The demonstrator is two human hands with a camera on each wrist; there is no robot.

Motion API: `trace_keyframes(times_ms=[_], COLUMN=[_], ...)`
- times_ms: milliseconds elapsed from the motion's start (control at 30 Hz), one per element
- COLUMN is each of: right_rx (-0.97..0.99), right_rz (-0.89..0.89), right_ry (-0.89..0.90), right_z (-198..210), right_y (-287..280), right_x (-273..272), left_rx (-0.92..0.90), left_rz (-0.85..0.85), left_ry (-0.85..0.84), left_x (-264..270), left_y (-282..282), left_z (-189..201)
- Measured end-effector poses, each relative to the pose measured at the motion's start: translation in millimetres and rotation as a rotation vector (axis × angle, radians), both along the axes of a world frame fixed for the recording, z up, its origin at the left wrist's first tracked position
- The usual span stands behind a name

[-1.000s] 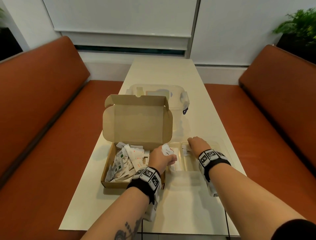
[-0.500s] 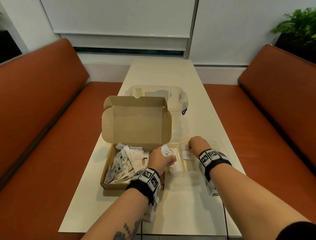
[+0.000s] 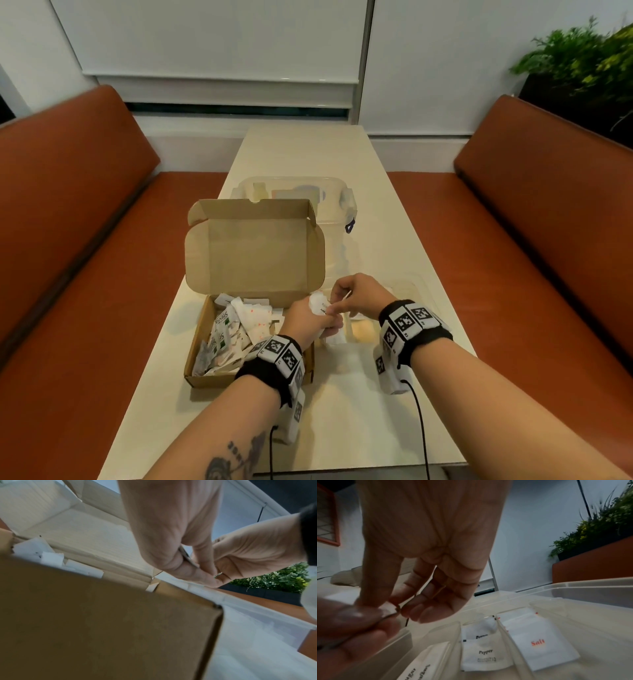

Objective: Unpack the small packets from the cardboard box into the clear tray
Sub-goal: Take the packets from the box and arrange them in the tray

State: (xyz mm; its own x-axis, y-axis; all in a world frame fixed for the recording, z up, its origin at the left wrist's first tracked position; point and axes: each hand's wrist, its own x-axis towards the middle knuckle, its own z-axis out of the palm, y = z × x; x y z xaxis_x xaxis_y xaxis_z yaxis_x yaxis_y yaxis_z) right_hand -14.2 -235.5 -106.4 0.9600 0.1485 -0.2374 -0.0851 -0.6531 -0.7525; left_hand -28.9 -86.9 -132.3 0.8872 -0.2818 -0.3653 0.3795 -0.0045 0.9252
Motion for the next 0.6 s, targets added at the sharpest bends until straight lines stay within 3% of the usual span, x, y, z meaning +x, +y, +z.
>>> trace_keyframes(times_ms=[100, 267, 433, 600], right_rx=[0.032, 0.137, 0.27, 0.098], right_rz=[-0.023, -0.128, -0.169, -0.092], right_ry=[0.028, 0.035, 0.135, 0.113], right_z=[-3, -2, 2, 6], right_y=[-6, -19, -22, -24], right_x=[-2, -5, -10, -9], left_rx=[-0.035, -0.238, -0.123, 0.018], left_rz=[-0.036, 0.088, 0.153, 0.093], left_ry=[0.035, 0.174, 0.075, 0.013], left_x=[-3, -1, -2, -1], left_y=[-2, -2, -4, -9], left_z=[2, 4, 3, 4])
